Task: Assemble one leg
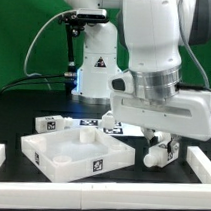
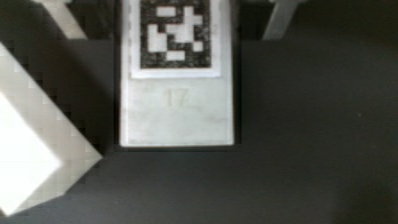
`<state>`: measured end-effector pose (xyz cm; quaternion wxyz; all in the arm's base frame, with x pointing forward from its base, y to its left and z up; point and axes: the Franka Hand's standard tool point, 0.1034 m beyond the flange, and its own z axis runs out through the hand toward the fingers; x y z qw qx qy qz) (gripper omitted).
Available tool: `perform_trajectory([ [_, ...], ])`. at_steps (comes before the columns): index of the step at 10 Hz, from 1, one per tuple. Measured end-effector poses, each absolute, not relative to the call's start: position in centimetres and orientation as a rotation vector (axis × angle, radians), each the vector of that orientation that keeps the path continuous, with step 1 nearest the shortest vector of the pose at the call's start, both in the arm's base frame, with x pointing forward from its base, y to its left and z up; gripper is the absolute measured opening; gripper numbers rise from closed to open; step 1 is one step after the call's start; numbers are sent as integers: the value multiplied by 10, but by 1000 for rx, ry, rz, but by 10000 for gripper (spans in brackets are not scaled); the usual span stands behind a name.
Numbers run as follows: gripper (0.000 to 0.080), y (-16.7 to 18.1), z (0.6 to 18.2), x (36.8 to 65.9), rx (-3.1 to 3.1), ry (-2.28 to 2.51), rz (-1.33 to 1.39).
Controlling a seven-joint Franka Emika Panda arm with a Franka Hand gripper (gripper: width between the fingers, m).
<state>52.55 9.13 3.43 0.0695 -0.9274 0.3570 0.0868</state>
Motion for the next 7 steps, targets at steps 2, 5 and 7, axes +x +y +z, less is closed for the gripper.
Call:
perform_trajectory([
  [2,278,98,71,513,-2810,1017,258],
  [5,279,104,90,504,-2814,1013,220],
  [7,281,104,89,503,-2815,1011,221],
])
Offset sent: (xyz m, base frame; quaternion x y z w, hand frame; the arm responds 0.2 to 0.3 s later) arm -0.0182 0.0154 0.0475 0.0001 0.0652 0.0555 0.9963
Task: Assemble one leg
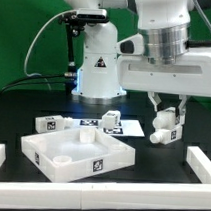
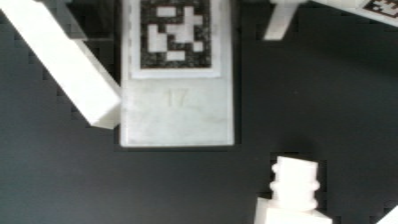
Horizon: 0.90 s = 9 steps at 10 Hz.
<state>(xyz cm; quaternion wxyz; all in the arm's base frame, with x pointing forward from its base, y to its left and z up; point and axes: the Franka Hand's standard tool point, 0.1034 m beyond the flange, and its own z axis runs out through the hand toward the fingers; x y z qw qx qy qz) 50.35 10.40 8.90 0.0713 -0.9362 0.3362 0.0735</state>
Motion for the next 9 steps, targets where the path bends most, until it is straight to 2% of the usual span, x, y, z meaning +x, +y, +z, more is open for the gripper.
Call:
perform_trajectory([
  [1,281,102,89,500,-2825,982,215],
  [4,281,83,90,432,-2868,925,180],
  [9,281,80,86,426,-2874,920,165],
])
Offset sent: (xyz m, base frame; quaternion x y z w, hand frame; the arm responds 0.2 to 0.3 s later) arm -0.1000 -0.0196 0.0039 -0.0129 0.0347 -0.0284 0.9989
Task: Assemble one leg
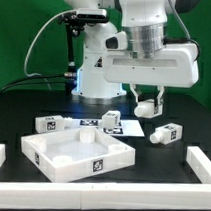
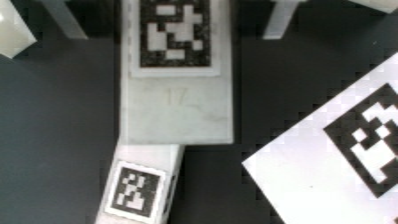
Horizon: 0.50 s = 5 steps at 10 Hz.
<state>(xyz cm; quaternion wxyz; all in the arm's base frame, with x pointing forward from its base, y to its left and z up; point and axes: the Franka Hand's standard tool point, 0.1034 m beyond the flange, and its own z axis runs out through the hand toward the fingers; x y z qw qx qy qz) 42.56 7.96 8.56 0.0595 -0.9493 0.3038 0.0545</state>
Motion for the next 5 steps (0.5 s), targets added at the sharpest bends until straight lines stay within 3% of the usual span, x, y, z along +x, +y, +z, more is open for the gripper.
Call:
perform_trajectory([
  [2,281,62,62,399,-2894,878,138],
  [5,281,65,35,388,-2923,852,133],
])
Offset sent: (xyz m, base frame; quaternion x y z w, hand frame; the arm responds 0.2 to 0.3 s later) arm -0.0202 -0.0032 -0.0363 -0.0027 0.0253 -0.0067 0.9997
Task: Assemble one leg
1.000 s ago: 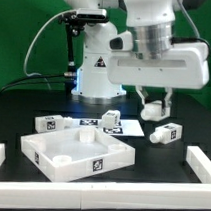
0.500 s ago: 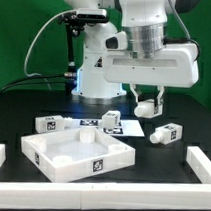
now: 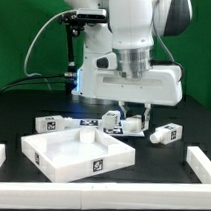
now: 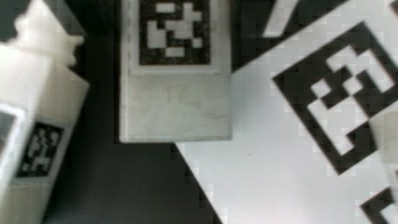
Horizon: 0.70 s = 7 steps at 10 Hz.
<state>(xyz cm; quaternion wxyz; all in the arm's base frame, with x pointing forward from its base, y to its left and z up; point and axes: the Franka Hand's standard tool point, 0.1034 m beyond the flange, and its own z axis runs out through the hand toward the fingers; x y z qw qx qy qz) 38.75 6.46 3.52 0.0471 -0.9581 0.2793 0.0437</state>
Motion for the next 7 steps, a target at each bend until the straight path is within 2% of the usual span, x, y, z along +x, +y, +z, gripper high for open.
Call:
perform_trajectory([
  [3,281,69,31,385,-2931,833,140],
  [4,357,69,31,385,-2931,832,140],
  [6,627,66,33,384,-2943,785,144],
  [7,627,54,41,382,-2949,747,148],
])
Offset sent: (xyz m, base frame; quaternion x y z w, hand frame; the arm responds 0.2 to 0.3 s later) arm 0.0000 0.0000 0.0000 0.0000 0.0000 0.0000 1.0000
